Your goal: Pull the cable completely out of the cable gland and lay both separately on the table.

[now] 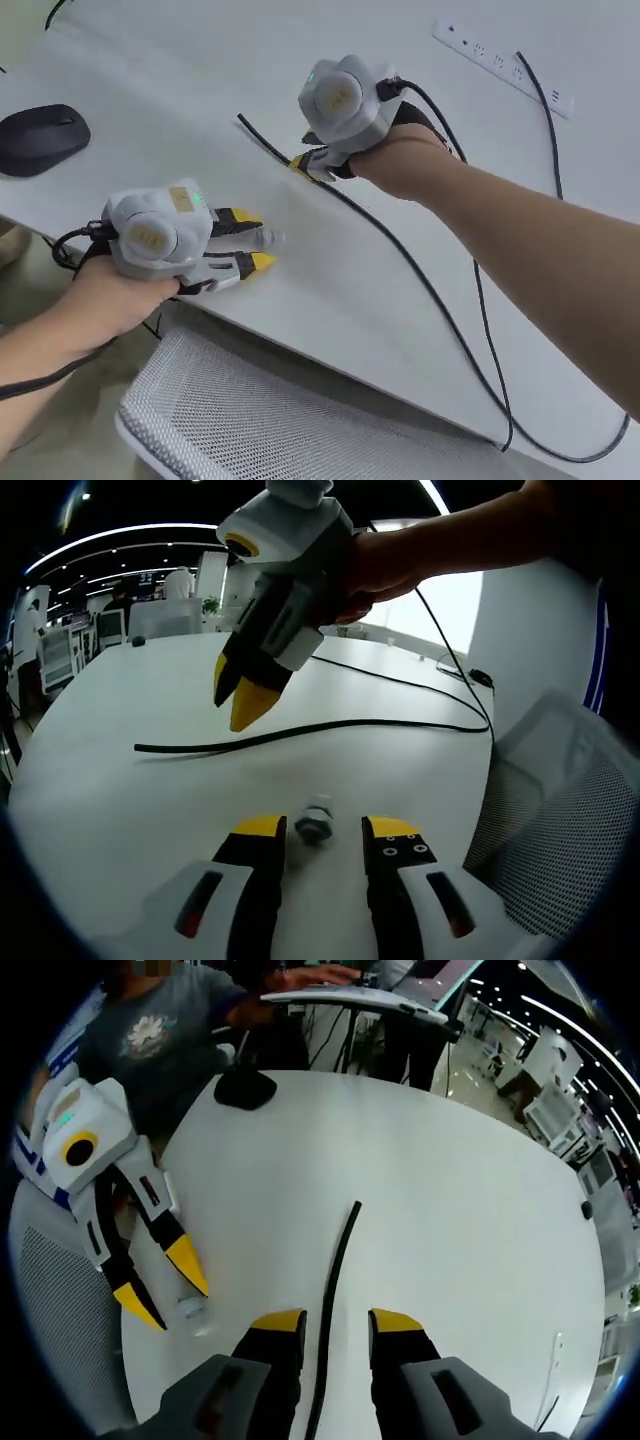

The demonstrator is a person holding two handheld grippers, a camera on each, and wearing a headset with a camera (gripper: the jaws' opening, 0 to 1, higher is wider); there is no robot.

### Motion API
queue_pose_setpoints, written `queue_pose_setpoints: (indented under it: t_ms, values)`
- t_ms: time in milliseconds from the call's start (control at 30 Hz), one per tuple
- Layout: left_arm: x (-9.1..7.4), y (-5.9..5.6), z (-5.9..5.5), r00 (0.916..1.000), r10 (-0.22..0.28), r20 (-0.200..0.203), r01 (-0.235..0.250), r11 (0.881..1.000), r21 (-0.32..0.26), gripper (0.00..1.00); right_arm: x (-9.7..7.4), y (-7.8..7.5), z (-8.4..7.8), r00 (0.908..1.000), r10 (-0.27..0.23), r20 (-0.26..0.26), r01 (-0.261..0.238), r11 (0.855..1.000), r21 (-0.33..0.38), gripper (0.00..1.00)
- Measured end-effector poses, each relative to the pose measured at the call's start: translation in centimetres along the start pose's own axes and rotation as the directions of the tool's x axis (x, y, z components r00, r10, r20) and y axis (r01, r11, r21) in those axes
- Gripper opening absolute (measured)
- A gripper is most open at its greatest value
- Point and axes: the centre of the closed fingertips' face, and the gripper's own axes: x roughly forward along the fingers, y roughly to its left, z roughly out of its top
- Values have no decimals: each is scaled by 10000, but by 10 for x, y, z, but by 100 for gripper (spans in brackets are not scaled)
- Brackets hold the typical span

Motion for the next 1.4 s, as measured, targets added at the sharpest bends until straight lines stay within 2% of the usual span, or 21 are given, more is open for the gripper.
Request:
queue_pose_setpoints:
  t_ms: [100,200,267,500,667,833,900,1000,1100,1167,1233,1400]
  values:
    - [-6,-2,5,9998,42,170,-37,9996,-278,34,-19,0,0,9991,-85,425,74,9996,264,27]
    - [-10,-2,6,9998,90,182,-83,9993,-356,36,-33,2,0,9964,-251,805,216,9988,443,31]
    - [-13,-1,5,9998,121,135,-116,9992,-384,38,-37,2,-6,9944,-348,995,289,9978,603,33]
    - [-21,2,14,9992,254,323,-239,9987,-456,44,-75,13,-16,9848,-630,1618,423,9908,1282,43]
    - [-28,-1,17,9994,229,254,-220,9992,-347,48,-105,22,-29,9748,-989,2001,670,9848,1603,50]
    - [-37,-10,25,9998,112,136,-107,9993,-368,51,-136,30,-50,9640,-1455,2224,1011,9747,1995,55]
    - [-41,-14,29,9999,27,122,-22,9993,-382,53,-151,29,-61,9557,-1873,2271,1334,9632,2332,56]
    - [-47,-19,37,9999,-50,142,56,9992,-394,59,-171,28,-73,9349,-2408,2607,1531,9363,3160,58]
    - [-53,-27,45,9994,-321,148,325,9991,-274,62,-195,29,-89,9047,-3025,3000,1632,8966,4117,60]
    - [-58,-30,51,9992,-381,137,384,9990,-218,64,-207,33,-101,8915,-3302,3102,1693,8779,4480,63]
    - [-63,-31,59,9988,-432,229,438,9987,-270,67,-214,40,-111,8860,-3412,3139,1683,8676,4679,67]
    - [-72,-30,70,9990,-394,229,399,9990,-204,71,-228,68,-147,8756,-3720,3083,1588,8242,5435,73]
